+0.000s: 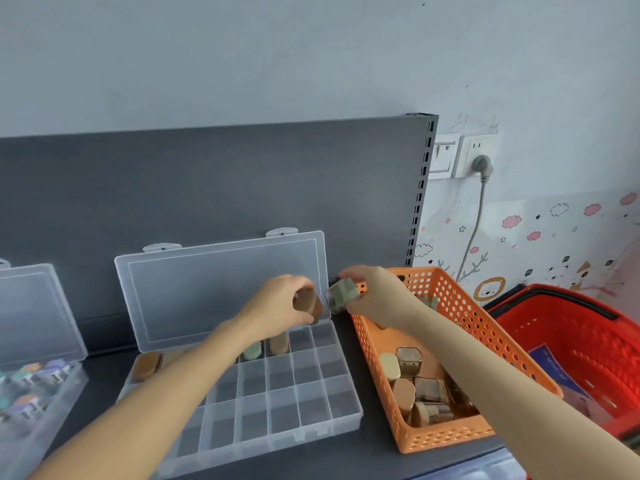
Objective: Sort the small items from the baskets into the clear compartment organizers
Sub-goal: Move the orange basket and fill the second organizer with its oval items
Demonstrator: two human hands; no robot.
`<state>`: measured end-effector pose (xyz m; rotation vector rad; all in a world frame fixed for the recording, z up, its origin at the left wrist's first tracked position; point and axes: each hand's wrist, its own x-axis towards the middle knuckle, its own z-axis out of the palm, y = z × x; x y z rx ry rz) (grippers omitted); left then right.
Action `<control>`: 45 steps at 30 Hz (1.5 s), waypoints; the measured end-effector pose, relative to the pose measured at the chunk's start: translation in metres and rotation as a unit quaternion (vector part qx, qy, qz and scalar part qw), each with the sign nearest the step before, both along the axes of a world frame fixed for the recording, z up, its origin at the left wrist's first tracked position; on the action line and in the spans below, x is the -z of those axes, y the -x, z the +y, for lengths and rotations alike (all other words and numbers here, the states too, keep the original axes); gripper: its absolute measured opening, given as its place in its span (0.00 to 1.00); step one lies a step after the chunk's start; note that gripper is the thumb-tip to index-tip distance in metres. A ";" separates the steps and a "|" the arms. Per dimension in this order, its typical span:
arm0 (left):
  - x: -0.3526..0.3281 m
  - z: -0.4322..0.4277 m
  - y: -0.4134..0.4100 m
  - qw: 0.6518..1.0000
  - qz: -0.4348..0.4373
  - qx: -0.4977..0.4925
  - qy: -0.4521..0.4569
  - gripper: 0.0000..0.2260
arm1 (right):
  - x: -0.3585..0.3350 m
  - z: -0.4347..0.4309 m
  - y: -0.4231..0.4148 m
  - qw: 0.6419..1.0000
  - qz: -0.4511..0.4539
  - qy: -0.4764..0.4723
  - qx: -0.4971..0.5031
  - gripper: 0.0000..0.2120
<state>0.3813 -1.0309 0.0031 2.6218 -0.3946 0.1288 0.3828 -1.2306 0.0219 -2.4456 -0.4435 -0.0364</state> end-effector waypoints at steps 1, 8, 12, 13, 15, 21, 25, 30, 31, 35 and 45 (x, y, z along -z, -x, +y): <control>0.004 0.005 0.002 1.000 0.008 -0.004 -0.006 0.23 | 0.003 0.006 -0.002 1.000 -0.004 0.022 -0.008 0.22; 0.029 0.016 0.005 0.997 0.051 -0.027 -0.052 0.24 | 0.022 0.031 -0.011 0.982 -0.020 0.177 -0.060 0.09; 0.038 0.017 0.003 0.996 0.071 -0.028 -0.055 0.22 | 0.031 0.035 -0.013 0.971 0.009 0.231 -0.064 0.20; 0.039 0.016 0.002 0.995 0.072 -0.028 -0.056 0.22 | 0.033 0.036 -0.014 0.967 0.014 0.248 -0.065 0.22; 0.041 0.015 0.000 0.995 0.074 -0.025 -0.061 0.22 | 0.036 0.038 -0.017 0.953 0.009 0.295 -0.068 0.22; 0.047 0.016 -0.003 0.993 0.087 -0.022 -0.071 0.23 | 0.047 0.047 -0.024 0.918 -0.015 0.386 -0.092 0.21; 0.051 0.016 -0.003 0.994 0.076 -0.015 -0.082 0.25 | 0.049 0.051 -0.028 0.903 -0.026 0.417 -0.101 0.19; 0.054 0.019 -0.002 0.994 0.085 -0.025 -0.067 0.29 | 0.048 0.053 -0.031 0.888 -0.016 0.445 -0.112 0.21; 0.054 0.020 -0.001 0.994 0.087 -0.027 -0.065 0.30 | 0.047 0.052 -0.031 0.887 -0.017 0.447 -0.115 0.21; 0.054 0.021 0.000 0.993 0.097 -0.026 -0.053 0.31 | 0.048 0.052 -0.032 0.883 -0.020 0.454 -0.120 0.21; 0.036 0.000 0.009 0.998 0.062 0.010 -0.022 0.30 | 0.021 0.004 -0.025 0.971 -0.045 0.221 -0.072 0.21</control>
